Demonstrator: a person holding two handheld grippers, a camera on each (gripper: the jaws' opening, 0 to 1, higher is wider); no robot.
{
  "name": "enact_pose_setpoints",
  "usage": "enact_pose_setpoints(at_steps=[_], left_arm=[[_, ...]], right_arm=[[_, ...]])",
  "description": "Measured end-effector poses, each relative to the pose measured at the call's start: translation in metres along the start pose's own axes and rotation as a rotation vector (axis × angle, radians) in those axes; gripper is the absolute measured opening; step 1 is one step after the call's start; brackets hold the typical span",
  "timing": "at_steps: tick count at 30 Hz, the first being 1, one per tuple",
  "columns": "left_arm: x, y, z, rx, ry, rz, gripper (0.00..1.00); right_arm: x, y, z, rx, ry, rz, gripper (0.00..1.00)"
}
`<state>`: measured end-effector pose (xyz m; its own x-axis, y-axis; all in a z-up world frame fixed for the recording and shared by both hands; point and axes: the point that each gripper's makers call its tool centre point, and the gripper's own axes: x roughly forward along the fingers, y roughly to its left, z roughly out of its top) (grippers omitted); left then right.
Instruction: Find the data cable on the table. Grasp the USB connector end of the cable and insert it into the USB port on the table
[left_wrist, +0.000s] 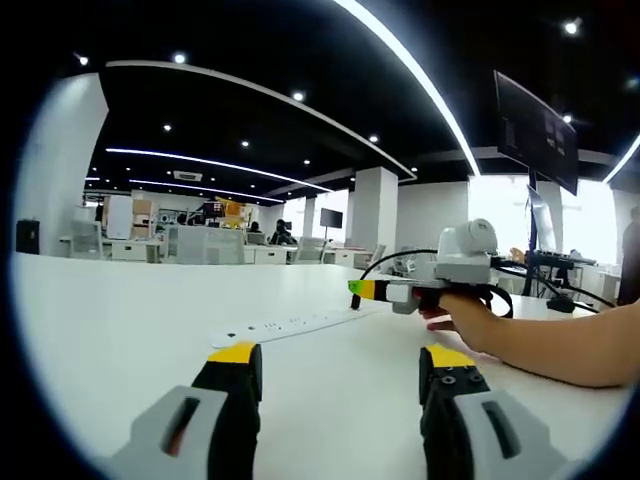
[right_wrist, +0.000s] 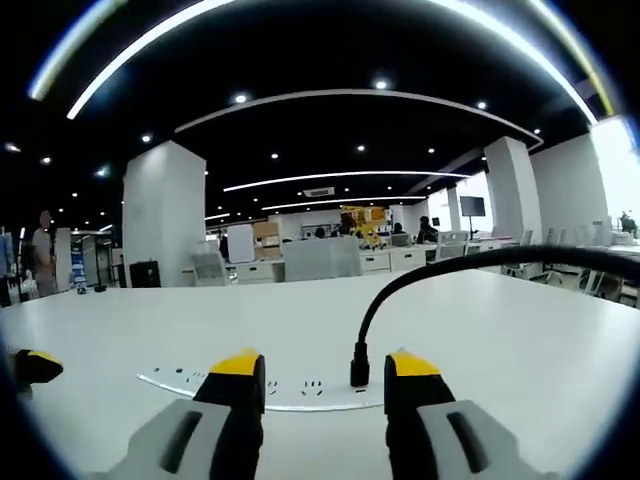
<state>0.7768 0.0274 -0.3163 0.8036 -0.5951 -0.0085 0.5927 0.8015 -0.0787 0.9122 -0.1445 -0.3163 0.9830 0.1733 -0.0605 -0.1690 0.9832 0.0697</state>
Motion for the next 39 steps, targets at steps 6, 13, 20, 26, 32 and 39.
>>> enact_pose_setpoints(at_steps=[6, 13, 20, 26, 32, 39], left_arm=[[-0.004, -0.003, 0.005, 0.081, -0.009, 0.034, 0.63], [-0.028, 0.001, 0.008, 0.081, -0.023, 0.113, 0.63], [-0.045, 0.002, 0.008, 0.074, -0.036, 0.161, 0.63], [-0.064, -0.002, 0.007, 0.076, -0.026, 0.198, 0.63], [-0.089, -0.005, 0.008, 0.032, -0.036, 0.243, 0.63], [-0.116, -0.002, 0.012, -0.01, -0.061, 0.298, 0.62]], right_arm=[[-0.016, 0.008, 0.005, 0.015, -0.017, 0.015, 0.48], [-0.044, 0.023, 0.003, 0.078, -0.019, 0.049, 0.49], [-0.071, 0.041, 0.002, 0.098, -0.031, 0.073, 0.49], [-0.098, 0.064, -0.003, 0.124, -0.019, 0.118, 0.49], [-0.127, 0.088, -0.008, 0.122, -0.013, 0.15, 0.49], [-0.15, 0.109, -0.005, 0.151, -0.011, 0.195, 0.49]])
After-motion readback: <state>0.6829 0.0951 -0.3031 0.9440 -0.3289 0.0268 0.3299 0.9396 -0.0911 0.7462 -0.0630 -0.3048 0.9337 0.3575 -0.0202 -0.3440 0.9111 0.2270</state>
